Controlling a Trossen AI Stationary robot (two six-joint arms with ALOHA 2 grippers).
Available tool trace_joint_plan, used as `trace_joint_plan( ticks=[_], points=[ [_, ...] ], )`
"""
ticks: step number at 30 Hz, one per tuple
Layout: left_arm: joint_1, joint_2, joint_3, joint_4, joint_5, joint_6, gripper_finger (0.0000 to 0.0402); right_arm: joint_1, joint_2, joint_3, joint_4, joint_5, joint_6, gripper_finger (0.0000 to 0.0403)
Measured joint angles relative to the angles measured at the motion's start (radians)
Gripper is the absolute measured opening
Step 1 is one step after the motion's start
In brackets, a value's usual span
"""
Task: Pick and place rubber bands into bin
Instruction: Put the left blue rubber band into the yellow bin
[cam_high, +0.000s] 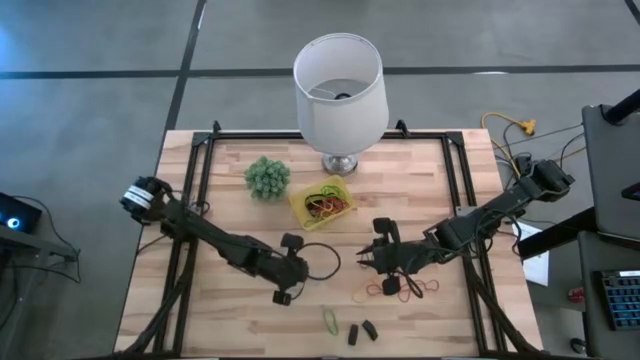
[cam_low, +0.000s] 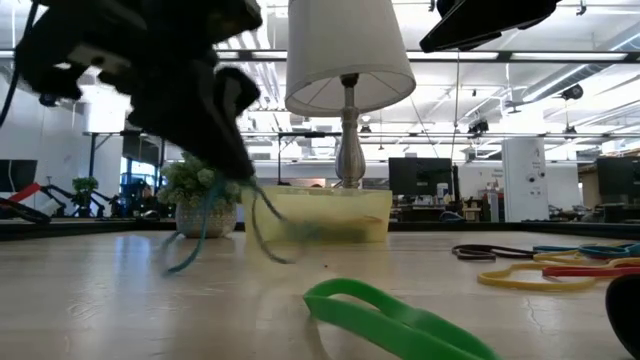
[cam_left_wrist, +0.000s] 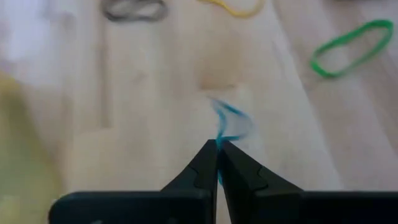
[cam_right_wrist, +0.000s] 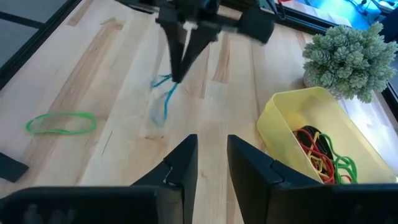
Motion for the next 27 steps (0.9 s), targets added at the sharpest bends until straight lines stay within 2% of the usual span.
trace_joint_plan(
  ticks=[4,16,21,27],
  points=[
    [-0.012,-0.025,0.002,0.004,-0.127,0.041,0.0000,0.000,0.000,0.000,0.000,0.000,0.000,0.0076],
    [-0.012,-0.109,0.031,0.012,-0.389,0.171,0.0000,0.000,0.000,0.000,0.001,0.000,0.000,0.0068],
    [0.014,-0.134,0.062,0.011,-0.427,0.271,0.0000,0.000,0.000,0.000,0.002,0.000,0.000,0.0068],
    [0.096,-0.158,0.084,0.016,-0.446,0.347,0.0000,0.000,0.000,0.000,0.004,0.000,0.001,0.0068]
  ],
)
